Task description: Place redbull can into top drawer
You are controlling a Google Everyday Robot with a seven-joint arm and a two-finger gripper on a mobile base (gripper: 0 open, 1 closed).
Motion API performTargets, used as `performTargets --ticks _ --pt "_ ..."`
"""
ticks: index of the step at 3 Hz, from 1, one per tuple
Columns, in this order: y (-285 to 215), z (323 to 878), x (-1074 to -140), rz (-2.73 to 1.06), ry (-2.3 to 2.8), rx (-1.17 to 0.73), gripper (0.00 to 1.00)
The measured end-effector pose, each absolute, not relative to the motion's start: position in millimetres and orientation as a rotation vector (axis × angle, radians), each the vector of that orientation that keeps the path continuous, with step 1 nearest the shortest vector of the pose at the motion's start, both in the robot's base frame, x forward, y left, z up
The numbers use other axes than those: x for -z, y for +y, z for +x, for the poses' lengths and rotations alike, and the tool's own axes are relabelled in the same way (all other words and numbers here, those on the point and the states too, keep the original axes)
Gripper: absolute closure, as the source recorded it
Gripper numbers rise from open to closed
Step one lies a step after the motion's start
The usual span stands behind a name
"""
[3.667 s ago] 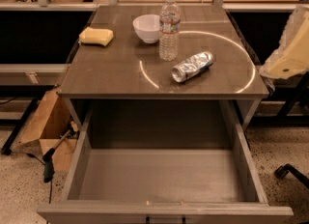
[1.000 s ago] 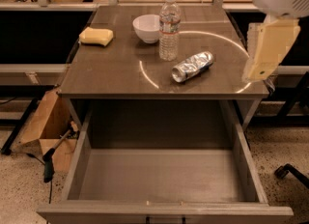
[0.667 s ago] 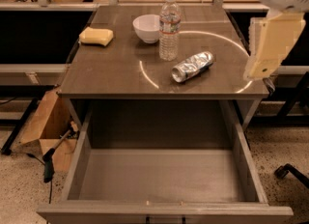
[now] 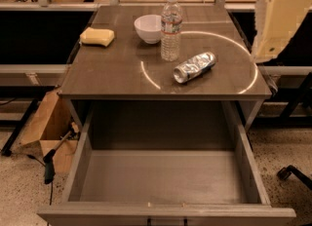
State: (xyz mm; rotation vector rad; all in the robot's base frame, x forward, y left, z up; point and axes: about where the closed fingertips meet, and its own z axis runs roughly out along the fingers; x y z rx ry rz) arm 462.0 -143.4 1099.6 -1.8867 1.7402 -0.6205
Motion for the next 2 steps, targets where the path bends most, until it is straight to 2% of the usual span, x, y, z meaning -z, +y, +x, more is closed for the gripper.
performTargets --ticks 2 --pt "-181 543 -1098 -1.889 1.819 0.600 0.00"
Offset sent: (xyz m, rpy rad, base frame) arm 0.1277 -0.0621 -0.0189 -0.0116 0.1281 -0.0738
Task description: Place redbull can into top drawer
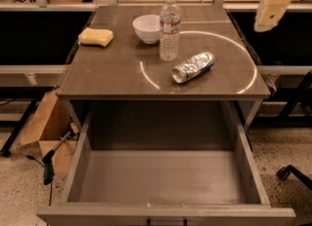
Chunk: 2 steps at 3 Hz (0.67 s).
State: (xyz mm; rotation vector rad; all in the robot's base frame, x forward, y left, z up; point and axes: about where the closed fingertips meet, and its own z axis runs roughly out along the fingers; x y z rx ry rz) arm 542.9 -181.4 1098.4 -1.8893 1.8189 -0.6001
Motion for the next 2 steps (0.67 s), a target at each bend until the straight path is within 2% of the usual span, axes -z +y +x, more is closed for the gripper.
performTargets --ticks 2 --pt "-180 592 -1043 -2.002 1.772 0.327 0.00"
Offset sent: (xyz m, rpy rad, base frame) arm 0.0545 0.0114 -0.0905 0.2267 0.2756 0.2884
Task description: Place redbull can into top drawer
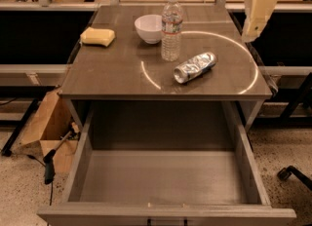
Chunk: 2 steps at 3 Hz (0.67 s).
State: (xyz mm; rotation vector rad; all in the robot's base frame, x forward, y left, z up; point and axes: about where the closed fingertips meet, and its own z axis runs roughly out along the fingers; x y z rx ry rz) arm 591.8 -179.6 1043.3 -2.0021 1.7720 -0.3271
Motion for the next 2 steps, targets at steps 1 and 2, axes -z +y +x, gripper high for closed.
performTargets --ticks 1,2 --pt "-166.1 598.8 -1021.6 -2.033 1.696 0.199 0.00" --pt "-166.1 598.8 -1021.6 -2.033 1.696 0.199 0.00"
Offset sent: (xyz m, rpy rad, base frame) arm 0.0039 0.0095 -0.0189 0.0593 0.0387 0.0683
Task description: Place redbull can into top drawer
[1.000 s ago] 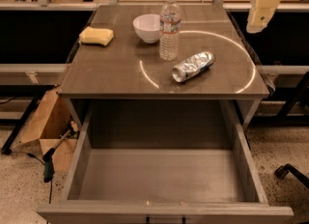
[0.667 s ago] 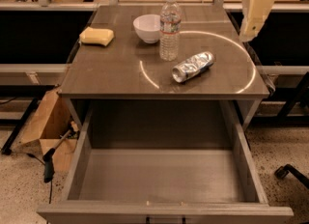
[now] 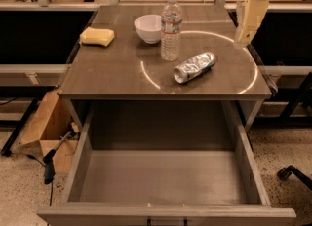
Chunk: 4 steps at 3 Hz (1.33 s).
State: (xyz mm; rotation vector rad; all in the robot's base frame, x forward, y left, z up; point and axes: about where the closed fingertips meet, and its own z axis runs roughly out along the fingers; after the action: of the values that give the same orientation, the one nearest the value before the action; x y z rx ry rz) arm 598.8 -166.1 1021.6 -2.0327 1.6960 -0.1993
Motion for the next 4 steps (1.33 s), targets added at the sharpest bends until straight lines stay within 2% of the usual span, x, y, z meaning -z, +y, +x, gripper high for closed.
performTargets --ticks 2,4 --pt "-162 636 -1013 -2.112 1.580 0.281 0.00" --pt "-163 659 -969 -2.224 1.474 0.183 0.00"
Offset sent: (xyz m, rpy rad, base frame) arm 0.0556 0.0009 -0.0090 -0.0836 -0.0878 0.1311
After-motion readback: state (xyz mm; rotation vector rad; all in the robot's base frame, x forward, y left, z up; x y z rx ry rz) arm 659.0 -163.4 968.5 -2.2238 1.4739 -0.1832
